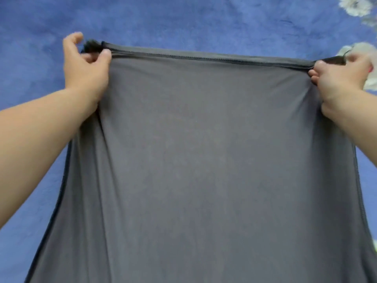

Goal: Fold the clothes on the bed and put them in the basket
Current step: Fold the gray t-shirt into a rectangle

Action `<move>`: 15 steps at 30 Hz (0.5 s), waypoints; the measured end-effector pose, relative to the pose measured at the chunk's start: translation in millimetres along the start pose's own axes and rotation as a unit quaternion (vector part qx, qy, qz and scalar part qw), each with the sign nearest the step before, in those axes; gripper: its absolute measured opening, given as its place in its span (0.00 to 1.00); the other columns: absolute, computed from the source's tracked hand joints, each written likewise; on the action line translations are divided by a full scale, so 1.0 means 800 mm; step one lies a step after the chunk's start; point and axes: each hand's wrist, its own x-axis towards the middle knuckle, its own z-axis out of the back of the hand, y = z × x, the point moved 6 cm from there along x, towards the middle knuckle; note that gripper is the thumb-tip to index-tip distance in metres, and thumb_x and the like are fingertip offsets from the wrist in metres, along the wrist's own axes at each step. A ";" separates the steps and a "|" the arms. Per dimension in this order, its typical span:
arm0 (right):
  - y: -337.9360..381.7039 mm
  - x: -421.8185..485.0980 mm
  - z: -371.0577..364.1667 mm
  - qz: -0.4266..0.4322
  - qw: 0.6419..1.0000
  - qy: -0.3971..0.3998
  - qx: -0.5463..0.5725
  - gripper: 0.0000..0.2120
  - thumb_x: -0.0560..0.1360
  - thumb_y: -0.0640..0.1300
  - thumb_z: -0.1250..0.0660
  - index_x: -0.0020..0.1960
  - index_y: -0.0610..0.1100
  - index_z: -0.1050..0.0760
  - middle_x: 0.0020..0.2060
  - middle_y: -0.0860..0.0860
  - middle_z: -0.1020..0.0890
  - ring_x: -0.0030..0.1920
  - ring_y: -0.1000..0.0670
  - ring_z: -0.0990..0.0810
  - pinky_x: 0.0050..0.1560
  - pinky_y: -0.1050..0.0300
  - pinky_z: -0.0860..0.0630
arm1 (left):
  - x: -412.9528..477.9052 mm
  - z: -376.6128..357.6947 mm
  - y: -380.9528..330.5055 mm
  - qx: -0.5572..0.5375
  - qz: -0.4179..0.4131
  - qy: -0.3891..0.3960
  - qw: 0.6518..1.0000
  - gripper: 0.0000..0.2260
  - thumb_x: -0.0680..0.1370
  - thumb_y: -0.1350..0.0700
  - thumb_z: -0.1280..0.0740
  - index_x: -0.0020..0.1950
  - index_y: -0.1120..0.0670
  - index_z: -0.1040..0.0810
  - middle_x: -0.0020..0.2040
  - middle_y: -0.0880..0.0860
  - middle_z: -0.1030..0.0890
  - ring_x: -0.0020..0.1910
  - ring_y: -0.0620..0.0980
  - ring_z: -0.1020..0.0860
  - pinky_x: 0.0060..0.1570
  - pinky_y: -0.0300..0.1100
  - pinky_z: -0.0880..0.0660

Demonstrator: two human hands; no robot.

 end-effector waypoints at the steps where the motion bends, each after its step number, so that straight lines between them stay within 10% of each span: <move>1: 0.007 -0.010 -0.001 0.019 0.999 -0.005 -0.039 0.28 0.68 0.43 0.33 0.67 0.44 0.38 0.45 0.51 0.24 0.44 0.51 0.20 0.49 0.59 0.22 | -0.015 -0.009 -0.007 0.062 -0.052 0.029 0.996 0.27 0.78 0.50 0.35 0.74 0.52 0.41 0.63 0.53 0.26 0.58 0.44 0.25 0.63 0.35 0.32; 5: 0.040 -0.104 -0.026 0.188 0.959 0.078 -0.196 0.35 0.71 0.45 0.39 0.76 0.38 0.44 0.66 0.42 0.30 0.67 0.45 0.31 0.72 0.55 0.39 | -0.100 -0.047 -0.042 0.242 -0.231 0.111 0.936 0.30 0.78 0.47 0.42 0.79 0.51 0.45 0.79 0.56 0.46 0.78 0.56 0.50 0.75 0.48 0.54; 10: -0.004 -0.173 -0.041 0.346 0.769 0.251 -0.475 0.32 0.77 0.62 0.54 0.79 0.54 0.50 0.80 0.47 0.51 0.79 0.45 0.55 0.76 0.46 0.60 | -0.122 -0.053 -0.006 0.383 -0.216 0.157 0.884 0.28 0.79 0.39 0.53 0.78 0.45 0.43 0.80 0.55 0.49 0.79 0.56 0.52 0.75 0.55 0.56; 15: -0.019 -0.109 0.020 0.204 0.822 0.149 -0.510 0.33 0.81 0.60 0.53 0.80 0.46 0.52 0.79 0.42 0.52 0.79 0.42 0.56 0.77 0.42 0.59 | -0.117 -0.036 0.003 0.397 -0.160 0.125 0.895 0.25 0.84 0.44 0.51 0.80 0.49 0.47 0.80 0.57 0.52 0.79 0.55 0.55 0.75 0.53 0.60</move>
